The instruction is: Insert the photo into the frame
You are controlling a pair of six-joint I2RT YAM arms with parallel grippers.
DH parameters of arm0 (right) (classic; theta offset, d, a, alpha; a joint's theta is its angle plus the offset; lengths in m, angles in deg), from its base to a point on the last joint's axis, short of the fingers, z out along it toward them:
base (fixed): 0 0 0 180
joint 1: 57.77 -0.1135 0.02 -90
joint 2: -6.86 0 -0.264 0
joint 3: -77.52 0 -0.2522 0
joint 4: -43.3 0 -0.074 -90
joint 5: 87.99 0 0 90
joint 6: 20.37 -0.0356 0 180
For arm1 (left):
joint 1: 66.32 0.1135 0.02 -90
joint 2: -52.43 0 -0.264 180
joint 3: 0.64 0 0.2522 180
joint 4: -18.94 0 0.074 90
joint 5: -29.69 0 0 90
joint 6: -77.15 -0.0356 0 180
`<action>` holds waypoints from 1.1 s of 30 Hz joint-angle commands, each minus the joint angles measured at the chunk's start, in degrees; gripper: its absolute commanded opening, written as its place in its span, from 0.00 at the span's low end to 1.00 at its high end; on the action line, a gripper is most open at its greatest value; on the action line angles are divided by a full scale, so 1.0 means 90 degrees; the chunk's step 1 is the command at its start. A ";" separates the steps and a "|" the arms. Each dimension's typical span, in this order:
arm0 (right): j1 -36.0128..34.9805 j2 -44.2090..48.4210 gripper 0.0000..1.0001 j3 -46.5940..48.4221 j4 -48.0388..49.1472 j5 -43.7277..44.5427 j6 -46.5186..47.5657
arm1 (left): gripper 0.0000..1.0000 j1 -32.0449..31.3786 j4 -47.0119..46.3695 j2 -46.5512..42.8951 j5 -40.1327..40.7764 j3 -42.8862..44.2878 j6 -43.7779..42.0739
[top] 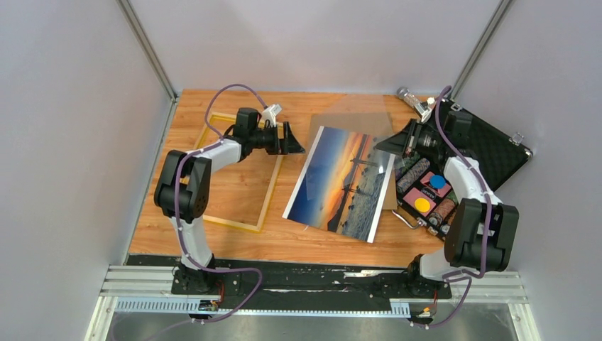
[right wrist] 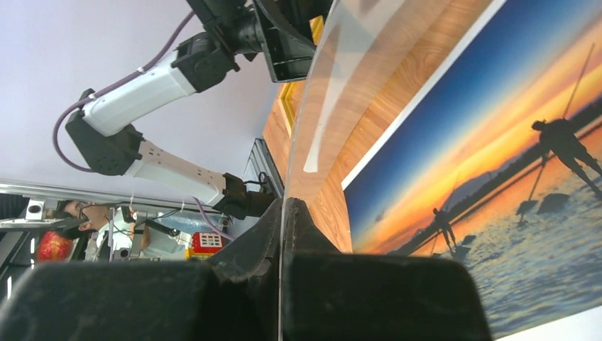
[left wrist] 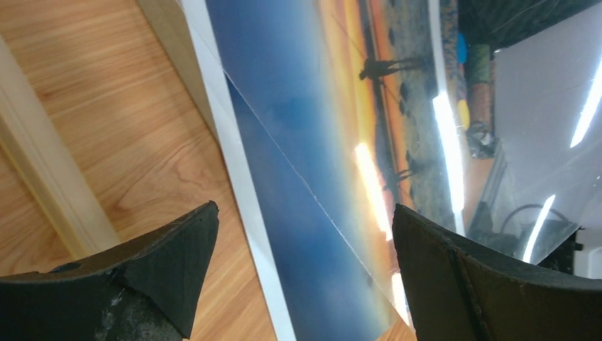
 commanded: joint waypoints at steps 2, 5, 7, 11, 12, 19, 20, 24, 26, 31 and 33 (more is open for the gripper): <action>-0.0030 0.0440 0.00 0.0086 0.1194 -0.0402 -0.0907 | 1.00 0.0049 -0.1042 0.0165 -0.0714 0.0040 0.0823; -0.0031 0.0496 0.00 0.0106 0.1469 -0.0434 -0.1174 | 1.00 0.0056 -0.1442 0.0321 -0.0921 0.0054 0.1202; -0.0048 0.0533 0.00 0.0101 0.1678 -0.0447 -0.1333 | 1.00 0.0055 -0.1832 0.0478 -0.1096 0.0036 0.1600; -0.0097 0.0594 0.00 0.0027 0.1947 -0.0448 -0.1550 | 1.00 0.0055 -0.2977 0.0860 -0.1476 -0.0110 0.2664; -0.0120 0.0598 0.00 0.0016 0.1957 -0.0441 -0.1557 | 1.00 0.0055 -0.3194 0.0955 -0.1559 -0.0141 0.3053; -0.0264 0.0680 0.00 -0.0345 0.2261 -0.0428 -0.1586 | 1.00 0.0002 -0.4582 0.1281 -0.1650 -0.0206 0.4223; -0.0274 0.0689 0.00 -0.0391 0.2306 -0.0428 -0.1586 | 1.00 -0.0011 -0.4869 0.1380 -0.1661 -0.0185 0.4367; -0.0285 0.0757 0.00 -0.0501 0.2360 -0.0438 -0.1566 | 0.97 -0.0126 -0.5987 0.1777 -0.1723 -0.0096 0.5311; -0.0286 0.0800 0.00 -0.0568 0.2248 -0.0412 -0.1464 | 0.95 -0.0161 -0.6479 0.1935 -0.1736 -0.0061 0.5751; -0.0286 0.0922 0.00 -0.0695 0.1934 -0.0270 -0.1048 | 0.83 -0.0168 -0.6627 0.1962 -0.1711 -0.0081 0.5924; -0.0288 0.0939 0.00 -0.0731 0.1889 -0.0198 -0.0943 | 0.76 -0.0170 -0.6583 0.1891 -0.1711 -0.0121 0.5876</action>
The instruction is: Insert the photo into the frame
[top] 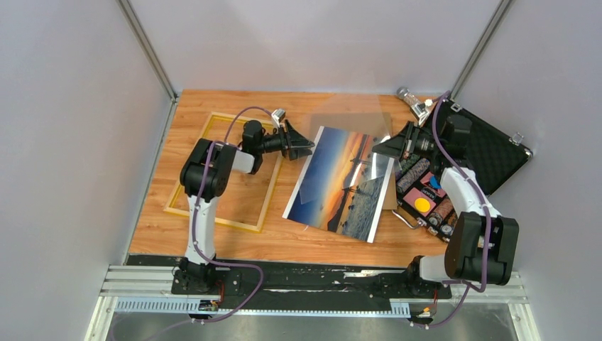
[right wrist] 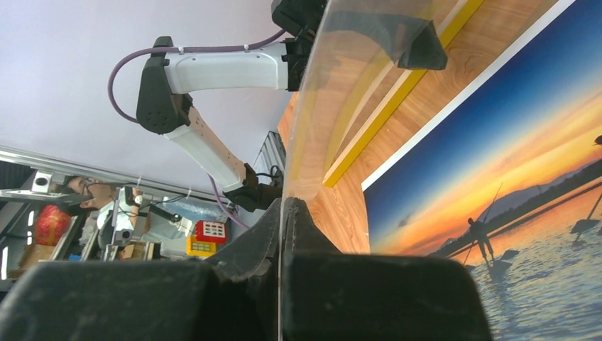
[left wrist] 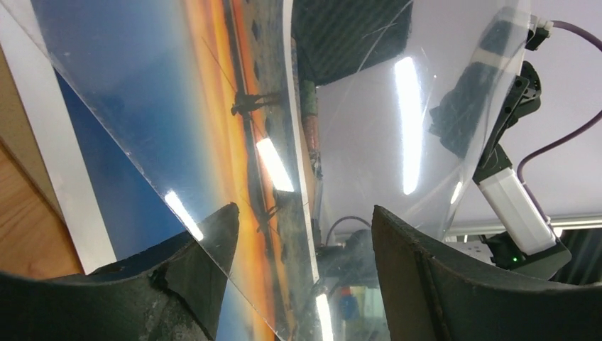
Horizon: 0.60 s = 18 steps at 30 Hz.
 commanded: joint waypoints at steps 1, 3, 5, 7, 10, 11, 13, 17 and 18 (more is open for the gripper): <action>-0.0021 0.0287 0.00 -0.0034 0.0067 0.0083 0.0455 | 0.73 -0.0019 -0.0647 -0.0197 -0.0096 0.0078 0.0226; -0.0021 0.0275 0.00 -0.0046 -0.0051 0.0168 0.0595 | 0.68 -0.0012 -0.0630 -0.0296 -0.0096 0.0043 0.0212; -0.0021 0.0260 0.00 -0.0070 -0.0161 0.0246 0.0731 | 0.63 -0.0010 -0.0578 -0.0387 -0.0110 0.0009 0.0169; -0.0021 0.0254 0.00 -0.0081 -0.0300 0.0343 0.0884 | 0.59 -0.0001 -0.0458 -0.0506 -0.0128 -0.0014 0.0071; -0.0021 0.0275 0.00 -0.0093 -0.0429 0.0475 0.1063 | 0.54 0.0017 -0.0136 -0.0698 -0.0127 -0.0079 -0.0164; -0.0021 0.0285 0.00 -0.0093 -0.0475 0.0507 0.1122 | 0.52 0.0031 -0.0047 -0.0743 -0.0126 -0.0099 -0.0308; -0.0023 0.0298 0.00 -0.0102 -0.0578 0.0584 0.1257 | 0.49 0.0052 0.0206 -0.0846 -0.0118 -0.0128 -0.0526; -0.0021 0.0317 0.00 -0.0160 -0.0678 0.0785 0.1404 | 0.44 0.0068 0.0763 -0.1069 -0.0111 -0.0149 -0.0898; -0.0021 0.0318 0.00 -0.0170 -0.0693 0.0826 0.1442 | 0.43 0.0069 0.0841 -0.1100 -0.0108 -0.0148 -0.0957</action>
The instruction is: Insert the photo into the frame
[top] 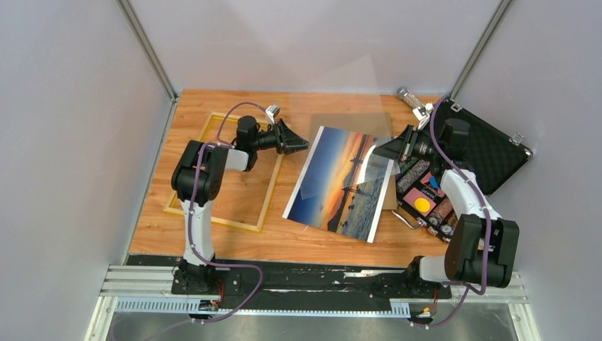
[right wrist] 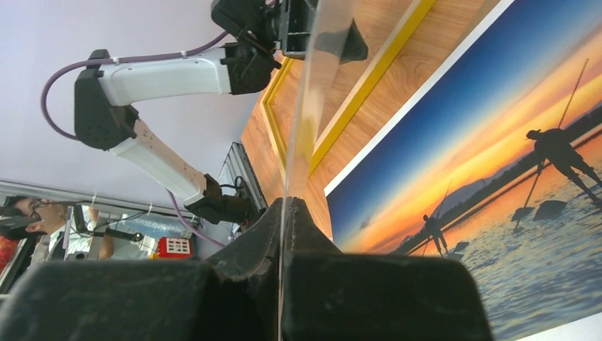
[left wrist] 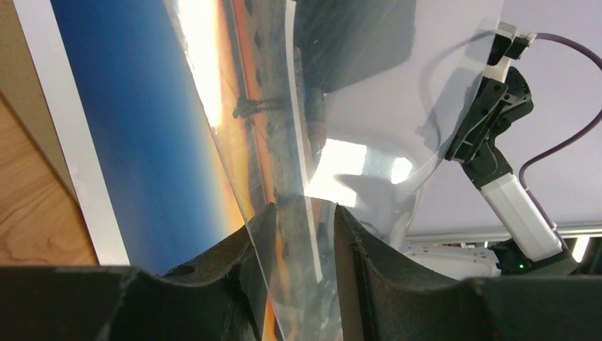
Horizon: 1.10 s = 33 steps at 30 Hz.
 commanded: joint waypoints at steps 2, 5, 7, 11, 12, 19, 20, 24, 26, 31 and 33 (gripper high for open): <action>-0.0030 0.0201 0.00 -0.0098 -0.0059 0.0329 0.0447 | 0.41 -0.0072 0.0561 -0.0702 -0.0122 -0.0001 -0.0824; -0.0030 0.0195 0.00 -0.0151 -0.0083 0.0427 0.0524 | 0.34 -0.0072 0.0789 -0.0812 -0.0113 -0.0004 -0.0962; -0.0030 0.0175 0.00 -0.0227 -0.0084 0.0482 0.0565 | 0.29 -0.0072 0.0892 -0.0853 -0.0122 0.0020 -0.1008; -0.0030 0.0145 0.06 -0.0333 -0.0077 0.0577 0.0648 | 0.15 -0.0072 0.1177 -0.0974 -0.0120 0.0037 -0.1215; -0.0038 0.0121 0.08 -0.0351 -0.0075 0.0586 0.0664 | 0.09 -0.0072 0.1217 -0.0990 -0.0111 0.0039 -0.1273; -0.0098 0.0029 0.51 -0.0490 -0.0035 0.0671 0.0752 | 0.00 -0.0072 0.1099 -0.1178 -0.0180 -0.0048 -0.1111; -0.0099 0.0013 0.54 -0.0500 -0.0036 0.0686 0.0771 | 0.00 -0.0072 0.0966 -0.1213 -0.0221 -0.0068 -0.0988; -0.0104 -0.0022 0.67 -0.0505 -0.0081 0.0806 0.0877 | 0.00 -0.0072 0.0716 -0.1349 -0.0394 -0.0144 -0.0743; -0.0099 -0.0018 0.75 -0.0501 -0.0115 0.0900 0.0925 | 0.00 -0.0072 0.0669 -0.1444 -0.0492 -0.0179 -0.0730; -0.0090 -0.0036 0.79 -0.0501 -0.0176 0.1082 0.1116 | 0.00 -0.0072 0.0505 -0.1650 -0.0898 -0.0325 -0.0686; -0.0089 -0.0091 0.80 -0.0509 -0.0196 0.1116 0.1219 | 0.00 -0.0072 0.0318 -0.1720 -0.1102 -0.0394 -0.0576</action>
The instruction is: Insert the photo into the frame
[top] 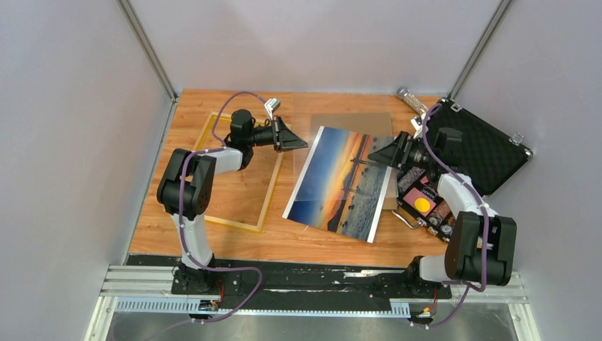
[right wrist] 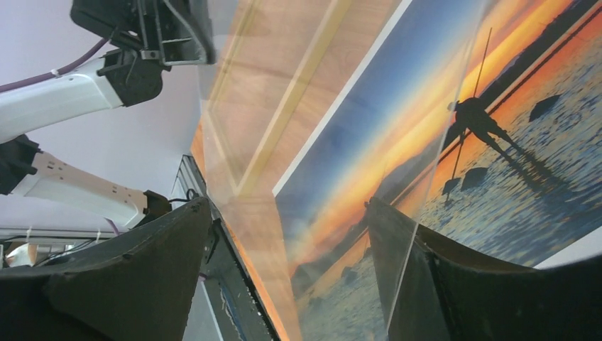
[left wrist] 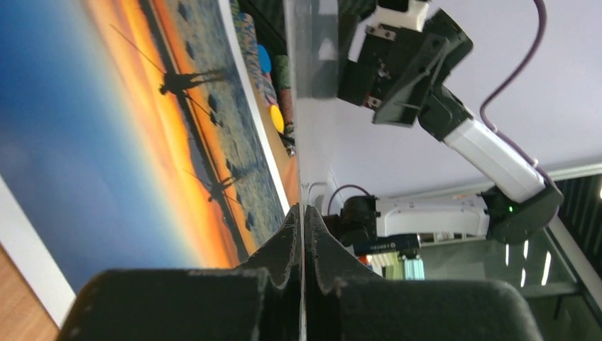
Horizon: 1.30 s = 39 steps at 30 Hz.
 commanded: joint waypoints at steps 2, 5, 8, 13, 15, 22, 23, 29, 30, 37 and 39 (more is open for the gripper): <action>-0.0045 -0.0153 0.80 0.0004 0.0138 0.0074 0.0452 | 0.00 -0.0055 -0.0833 -0.0537 -0.0835 -0.0164 0.0228; -0.0040 -0.0305 0.79 0.0047 0.0166 -0.0139 0.0525 | 0.00 -0.0055 -0.0941 -0.0653 -0.0951 -0.0268 0.0239; -0.0041 -0.0381 0.77 0.0081 0.0310 -0.0373 0.0430 | 0.00 -0.0055 -0.0885 -0.0718 -0.0927 -0.0386 0.0140; -0.0040 -0.0449 0.72 0.0128 0.0427 -0.0634 0.0325 | 0.00 -0.0122 -0.0843 -0.0625 -0.0913 -0.0412 -0.0010; -0.0040 -0.0446 0.70 0.0131 0.0475 -0.0734 0.0283 | 0.00 -0.0161 -0.0764 -0.0577 -0.0921 -0.0436 -0.0130; -0.0040 -0.0221 0.64 0.0136 0.0519 -0.0886 0.0193 | 0.00 -0.0182 0.1000 -0.0622 -0.0760 -0.0334 -0.1647; -0.0040 -0.0169 0.62 0.0131 0.0519 -0.0887 0.0192 | 0.00 -0.0177 0.1602 -0.0671 -0.0675 -0.0258 -0.2147; -0.0040 -0.0074 0.47 0.0106 0.0524 -0.0887 0.0153 | 0.00 -0.0182 0.2726 -0.0836 -0.0361 -0.0109 -0.3198; -0.0040 -0.0077 0.43 0.0102 0.0521 -0.0880 0.0153 | 0.00 -0.0182 0.2751 -0.0850 -0.0331 -0.0107 -0.3221; -0.0040 -0.0100 0.41 -0.0006 0.0519 -0.0814 0.0179 | 0.00 -0.0241 0.2471 -0.0858 -0.0180 -0.0121 -0.2936; -0.0050 -0.0137 0.42 -0.0039 0.0505 -0.0791 0.0203 | 0.00 -0.0281 0.2191 -0.0825 -0.0209 -0.0143 -0.2679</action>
